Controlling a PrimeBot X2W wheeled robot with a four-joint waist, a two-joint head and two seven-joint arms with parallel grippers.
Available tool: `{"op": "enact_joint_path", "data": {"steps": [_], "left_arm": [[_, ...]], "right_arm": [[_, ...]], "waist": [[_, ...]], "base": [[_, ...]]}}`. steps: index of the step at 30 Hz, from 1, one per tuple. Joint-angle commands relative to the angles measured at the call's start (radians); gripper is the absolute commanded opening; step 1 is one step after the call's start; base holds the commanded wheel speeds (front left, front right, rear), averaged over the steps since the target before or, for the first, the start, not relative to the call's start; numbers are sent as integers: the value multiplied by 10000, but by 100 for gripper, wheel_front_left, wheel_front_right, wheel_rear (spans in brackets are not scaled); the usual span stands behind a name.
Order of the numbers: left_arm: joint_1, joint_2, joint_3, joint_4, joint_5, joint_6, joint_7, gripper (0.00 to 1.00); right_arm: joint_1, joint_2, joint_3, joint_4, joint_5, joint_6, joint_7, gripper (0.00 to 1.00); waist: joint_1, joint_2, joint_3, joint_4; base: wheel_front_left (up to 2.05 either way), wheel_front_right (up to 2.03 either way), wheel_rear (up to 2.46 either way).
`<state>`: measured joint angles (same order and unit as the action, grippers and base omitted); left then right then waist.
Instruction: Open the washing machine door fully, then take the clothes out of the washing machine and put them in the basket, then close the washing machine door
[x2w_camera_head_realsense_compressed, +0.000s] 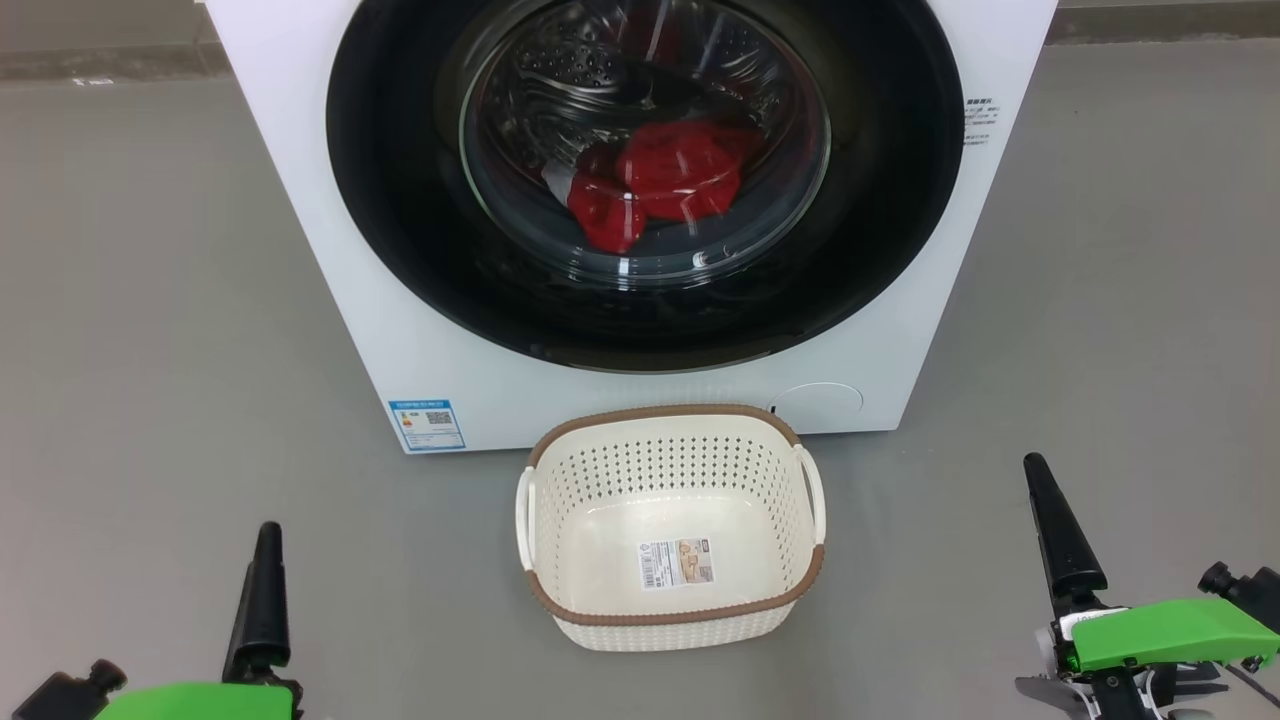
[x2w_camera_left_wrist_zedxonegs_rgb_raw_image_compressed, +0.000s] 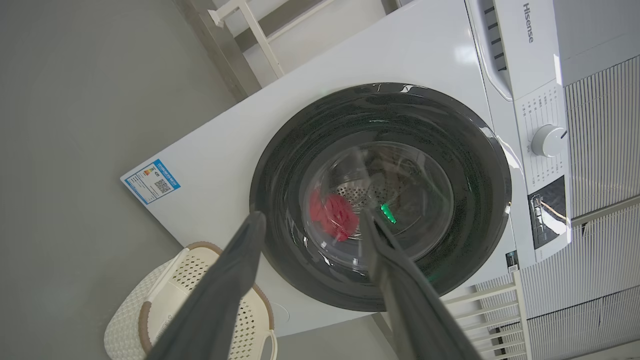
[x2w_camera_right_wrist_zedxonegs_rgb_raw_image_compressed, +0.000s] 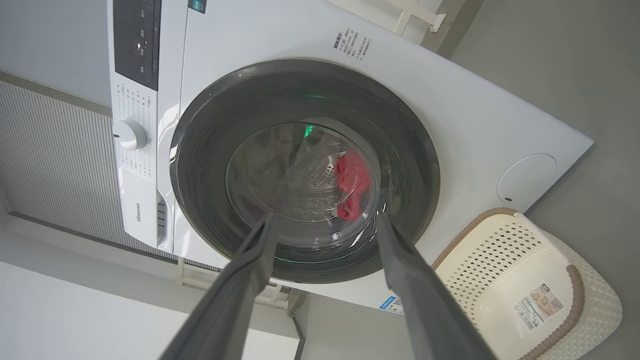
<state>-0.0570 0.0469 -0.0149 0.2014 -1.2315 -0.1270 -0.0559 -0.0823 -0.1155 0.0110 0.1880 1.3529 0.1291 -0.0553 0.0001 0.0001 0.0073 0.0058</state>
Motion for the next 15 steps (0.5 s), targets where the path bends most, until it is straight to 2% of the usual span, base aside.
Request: {"op": "enact_joint_path", "data": {"steps": [1, 9, 15], "left_arm": [[-493, 231, 96, -321, 387, -19, -137, 100], [-515, 247, 27, -327, 1593, -21, -343, 100], [-525, 274, 22, -274, 2782, -23, -519, 100]], "right_arm": [[-412, -177, 157, -330, -372, 7, -149, 100], [-435, -252, 279, -354, -1487, 8, -354, 100], [-428, -310, 258, -441, -2738, 9, -530, 100]], "waist": [[-1, -1, -7, 0], [-1, -1, -29, 7], [-1, -1, -41, 14]], "base": [[0, 0, 0], [0, 0, 0], [0, 0, 0]]}}
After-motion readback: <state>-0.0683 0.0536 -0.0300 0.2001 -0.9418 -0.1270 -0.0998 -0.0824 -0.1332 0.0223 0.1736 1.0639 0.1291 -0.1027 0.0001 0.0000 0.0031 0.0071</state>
